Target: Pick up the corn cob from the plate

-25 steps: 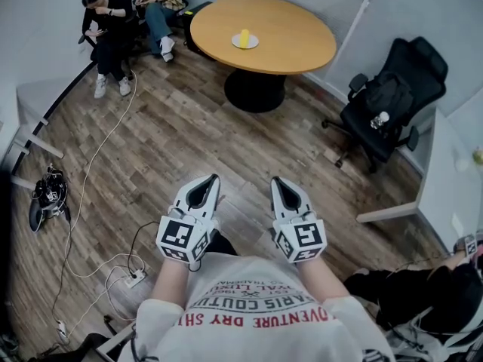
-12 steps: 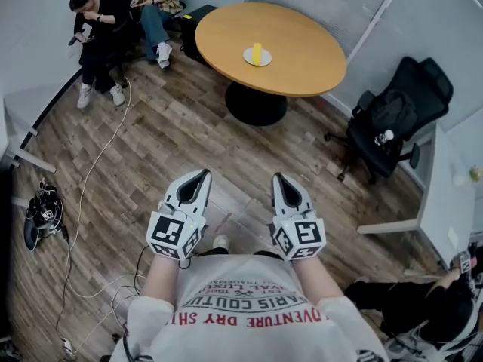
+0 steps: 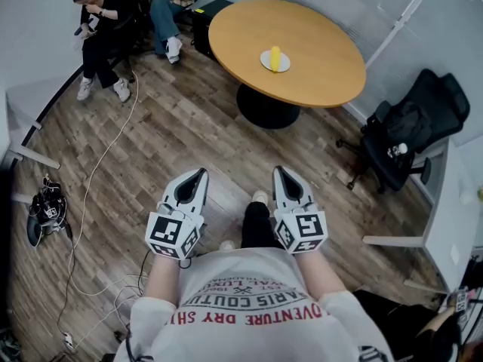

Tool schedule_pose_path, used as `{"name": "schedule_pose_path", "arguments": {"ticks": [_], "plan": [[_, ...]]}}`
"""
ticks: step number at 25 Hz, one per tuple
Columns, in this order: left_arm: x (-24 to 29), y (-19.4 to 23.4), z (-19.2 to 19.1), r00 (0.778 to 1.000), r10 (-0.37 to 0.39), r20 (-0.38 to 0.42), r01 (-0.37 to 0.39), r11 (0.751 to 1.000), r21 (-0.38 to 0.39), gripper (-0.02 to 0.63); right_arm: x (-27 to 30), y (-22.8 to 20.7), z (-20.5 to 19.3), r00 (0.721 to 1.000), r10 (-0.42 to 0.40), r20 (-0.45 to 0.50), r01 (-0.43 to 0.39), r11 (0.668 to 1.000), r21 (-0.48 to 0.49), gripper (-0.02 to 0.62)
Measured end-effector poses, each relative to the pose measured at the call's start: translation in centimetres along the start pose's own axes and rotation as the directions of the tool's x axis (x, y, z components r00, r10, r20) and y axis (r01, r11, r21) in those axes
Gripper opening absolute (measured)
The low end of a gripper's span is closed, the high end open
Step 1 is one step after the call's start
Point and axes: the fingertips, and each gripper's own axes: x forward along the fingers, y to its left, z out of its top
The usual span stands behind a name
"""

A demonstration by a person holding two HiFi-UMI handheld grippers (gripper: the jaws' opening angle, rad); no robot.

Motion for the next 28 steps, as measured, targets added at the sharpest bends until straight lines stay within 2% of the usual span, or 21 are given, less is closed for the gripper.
{"name": "schedule_pose_path", "arguments": {"ticks": [8, 14, 20, 28], "plan": [[8.7, 3.8, 1.5, 0.996, 0.084, 0.001, -0.084, 0.996, 0.015, 0.034, 9.3, -5.4, 1.5, 0.994, 0.111, -0.014, -0.111, 0.994, -0.007, 0.031], [18.4, 4.4, 4.3, 0.995, 0.099, 0.024, -0.100, 0.995, 0.004, 0.034, 15.2, -12.1, 4.4, 0.988, 0.152, -0.018, -0.153, 0.988, -0.017, 0.031], [27.3, 4.1, 5.5, 0.997, 0.077, 0.032, -0.077, 0.997, 0.011, 0.034, 19.4, -18.6, 5.5, 0.989, 0.143, -0.024, -0.144, 0.989, -0.028, 0.031], [36.0, 5.7, 5.9, 1.000, -0.001, -0.005, 0.001, 1.000, 0.021, 0.034, 24.0, -25.1, 5.9, 0.998, 0.047, -0.029, -0.046, 0.999, 0.016, 0.031]]}}
